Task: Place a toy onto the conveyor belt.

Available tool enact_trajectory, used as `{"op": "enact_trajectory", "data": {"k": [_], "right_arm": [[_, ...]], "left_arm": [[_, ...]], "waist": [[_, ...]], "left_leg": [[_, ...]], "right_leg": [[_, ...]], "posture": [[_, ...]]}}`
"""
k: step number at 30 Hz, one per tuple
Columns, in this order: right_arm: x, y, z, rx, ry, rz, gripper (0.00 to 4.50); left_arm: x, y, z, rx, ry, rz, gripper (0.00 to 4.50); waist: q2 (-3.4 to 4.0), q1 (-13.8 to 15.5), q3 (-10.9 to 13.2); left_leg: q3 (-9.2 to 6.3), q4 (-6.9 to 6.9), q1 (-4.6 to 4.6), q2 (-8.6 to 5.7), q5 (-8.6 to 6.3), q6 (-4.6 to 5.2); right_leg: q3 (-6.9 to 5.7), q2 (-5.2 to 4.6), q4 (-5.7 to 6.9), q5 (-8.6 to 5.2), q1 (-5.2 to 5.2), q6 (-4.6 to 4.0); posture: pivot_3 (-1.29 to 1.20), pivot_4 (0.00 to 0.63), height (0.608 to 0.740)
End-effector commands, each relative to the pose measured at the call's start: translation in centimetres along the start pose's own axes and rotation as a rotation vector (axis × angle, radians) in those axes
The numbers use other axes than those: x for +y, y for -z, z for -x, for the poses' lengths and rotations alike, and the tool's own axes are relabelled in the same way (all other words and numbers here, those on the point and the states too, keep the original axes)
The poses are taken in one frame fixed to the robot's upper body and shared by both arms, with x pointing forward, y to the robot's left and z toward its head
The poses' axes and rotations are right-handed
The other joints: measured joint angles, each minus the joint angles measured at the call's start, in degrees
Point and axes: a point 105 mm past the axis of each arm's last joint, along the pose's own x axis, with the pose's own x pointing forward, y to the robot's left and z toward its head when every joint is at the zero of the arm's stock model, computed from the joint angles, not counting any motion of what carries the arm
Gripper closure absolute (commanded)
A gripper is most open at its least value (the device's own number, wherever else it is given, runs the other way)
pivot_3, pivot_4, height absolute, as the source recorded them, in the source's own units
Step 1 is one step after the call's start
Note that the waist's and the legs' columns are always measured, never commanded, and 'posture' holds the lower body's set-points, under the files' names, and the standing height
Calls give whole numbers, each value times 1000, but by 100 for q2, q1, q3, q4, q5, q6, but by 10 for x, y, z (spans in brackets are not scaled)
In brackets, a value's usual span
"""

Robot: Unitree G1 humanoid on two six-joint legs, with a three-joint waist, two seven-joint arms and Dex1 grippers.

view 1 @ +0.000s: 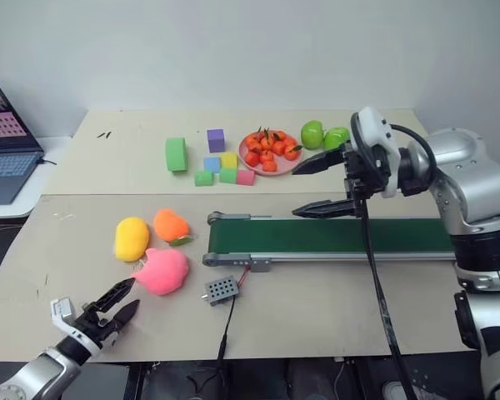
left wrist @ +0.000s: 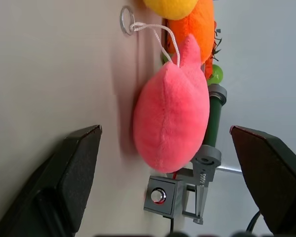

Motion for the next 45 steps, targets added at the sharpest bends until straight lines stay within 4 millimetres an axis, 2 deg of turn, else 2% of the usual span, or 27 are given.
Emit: {"op": "enact_trajectory", "data": {"k": [1,6,8,9,16,19,20,24,26,29,35,40,43,45], "right_arm": [[2,-14,11,-29,37,42,0],[4,-13,16,-12,59,37,0],[4,-12,16,-4,65,36,0],[4,-12,17,-3,67,35,0],[5,-13,18,0,73,33,0],[4,-13,18,2,74,34,0],[3,-13,17,1,73,35,0],[2,-15,15,-6,63,41,0],[1,-16,15,-11,58,44,0],[-1,-16,12,-13,46,51,0],[-3,-16,6,-29,26,58,0],[-5,-15,2,-41,18,60,0],[-5,-14,2,-45,21,59,0],[-5,-14,2,-48,24,58,0]], "left_arm": [[-6,4,-7,40,30,-13,42],[-3,7,-23,75,31,-5,42],[-1,8,-27,81,25,-6,561],[0,7,-28,83,26,-4,682],[-6,-2,-30,83,46,-19,3321],[-9,-7,-27,64,59,-26,4266],[-13,-7,-27,65,73,-37,4447],[-60,-1,-29,130,247,-126,4447],[-76,0,-30,149,293,-169,4447],[-125,0,-28,184,420,-312,4447],[-164,5,-38,216,382,-666,4447],[-224,18,-59,193,426,-1171,4447],[-227,3,-79,116,273,-1432,4447],[-236,3,-89,91,249,-1649,4447]], "waist": [[0,-1,0],[0,17,0],[1,11,-1],[1,10,-1],[2,2,-1],[3,2,-2],[3,2,-2],[2,-3,-1],[1,1,-1],[0,5,0],[1,-13,0],[-9,18,6],[-5,5,4],[-4,-11,4]], "left_leg": [[0,0,-1,0,0,0],[-1,0,-2,-2,0,1],[-1,0,-1,-2,0,1],[0,0,0,-4,0,1],[1,-1,-1,-5,0,1],[1,-1,0,-5,0,1],[0,-1,0,-4,0,1],[0,-1,-3,-1,-1,1],[0,0,-5,2,-1,1],[-1,0,-5,3,0,0],[-1,-5,-4,0,0,0],[1,-3,-13,-9,3,-6],[-1,-5,-13,-12,4,-8],[1,-10,-14,-12,4,-7]], "right_leg": [[0,0,0,0,-1,0],[-1,-1,-2,0,-1,0],[-1,-2,-2,0,0,0],[-1,-2,-1,0,0,0],[-1,-1,-1,0,-1,0],[-1,-1,-1,0,-2,0],[-1,-1,-1,0,-2,0],[-1,-1,-3,0,-2,0],[-1,-2,-2,0,-5,0],[-2,-1,-3,0,-4,0],[0,-2,-6,0,-4,0],[-3,1,-6,0,-7,0],[-5,1,-11,3,-3,-4],[-5,2,-9,3,-5,-4]], "posture": [[0,150,740],[0,150,740],[0,150,740],[0,150,740],[0,150,740],[0,150,740],[0,150,740],[0,150,740],[0,150,740],[0,150,740],[0,150,740],[0,150,740],[0,150,740],[0,150,740]]}}
